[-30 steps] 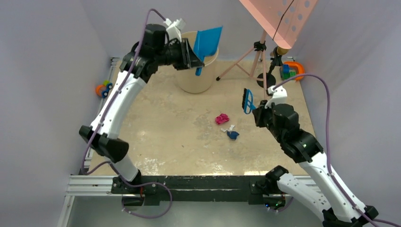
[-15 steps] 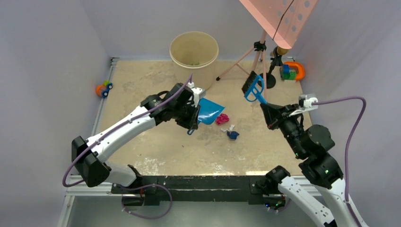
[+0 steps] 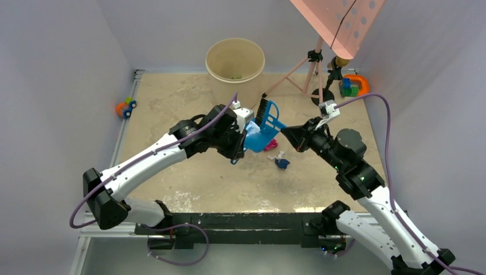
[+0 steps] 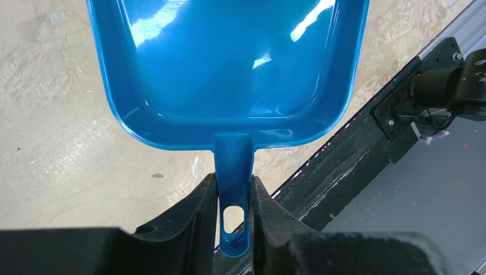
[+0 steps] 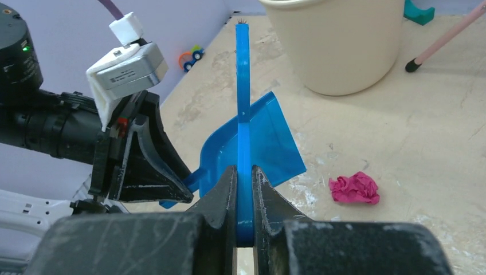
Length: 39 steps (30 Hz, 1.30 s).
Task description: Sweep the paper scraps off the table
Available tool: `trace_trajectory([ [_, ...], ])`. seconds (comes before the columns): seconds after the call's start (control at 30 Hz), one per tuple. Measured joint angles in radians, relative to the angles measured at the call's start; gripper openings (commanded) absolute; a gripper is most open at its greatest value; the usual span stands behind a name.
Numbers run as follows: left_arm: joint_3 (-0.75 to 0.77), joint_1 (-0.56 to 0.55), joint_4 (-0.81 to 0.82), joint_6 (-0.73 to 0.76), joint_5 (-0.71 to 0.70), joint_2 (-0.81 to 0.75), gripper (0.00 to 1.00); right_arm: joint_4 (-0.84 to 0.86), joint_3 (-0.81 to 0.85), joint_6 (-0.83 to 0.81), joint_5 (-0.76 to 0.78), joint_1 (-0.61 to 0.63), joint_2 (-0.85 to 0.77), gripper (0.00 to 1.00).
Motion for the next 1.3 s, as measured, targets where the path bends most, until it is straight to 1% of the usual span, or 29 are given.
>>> trace_trajectory([
  [0.17, 0.001, -0.006, 0.007, 0.002, -0.01, -0.037, 0.0, 0.034, -0.021, 0.033, 0.011, 0.0, 0.019, 0.0],
  [0.43, 0.02, -0.006, 0.002, 0.005, -0.025, -0.066, 0.0, -0.002, -0.111, 0.067, 0.084, 0.0, -0.01, 0.0],
  [0.7, 0.022, -0.006, 0.002, 0.005, -0.025, -0.067, 0.0, -0.044, -0.11, 0.065, 0.112, 0.0, -0.037, 0.0],
  [0.8, 0.006, -0.006, 0.015, 0.005, -0.032, -0.067, 0.0, -0.1, -0.075, 0.053, 0.183, 0.0, -0.03, 0.0],
  [0.93, -0.077, -0.006, 0.046, 0.005, -0.08, -0.066, 0.0, -0.256, 0.042, 0.052, 0.369, 0.0, 0.047, 0.0],
  [1.0, -0.144, -0.01, 0.051, 0.005, -0.115, -0.066, 0.0, -0.344, 0.114, 0.062, 0.476, 0.0, 0.12, 0.0],
  [1.07, -0.188, -0.014, 0.051, 0.005, -0.128, -0.066, 0.0, -0.412, 0.162, 0.06, 0.546, -0.001, 0.196, 0.0],
  [1.17, -0.234, -0.023, 0.053, 0.005, -0.137, -0.067, 0.0, -0.463, 0.176, 0.05, 0.568, -0.001, 0.289, 0.0],
  [1.23, -0.254, -0.028, 0.058, 0.004, -0.137, -0.074, 0.0, -0.478, 0.175, 0.04, 0.537, -0.001, 0.335, 0.0],
  [1.3, -0.27, -0.032, 0.067, 0.0, -0.136, -0.091, 0.0, -0.442, 0.169, 0.026, 0.461, -0.001, 0.351, 0.0],
])
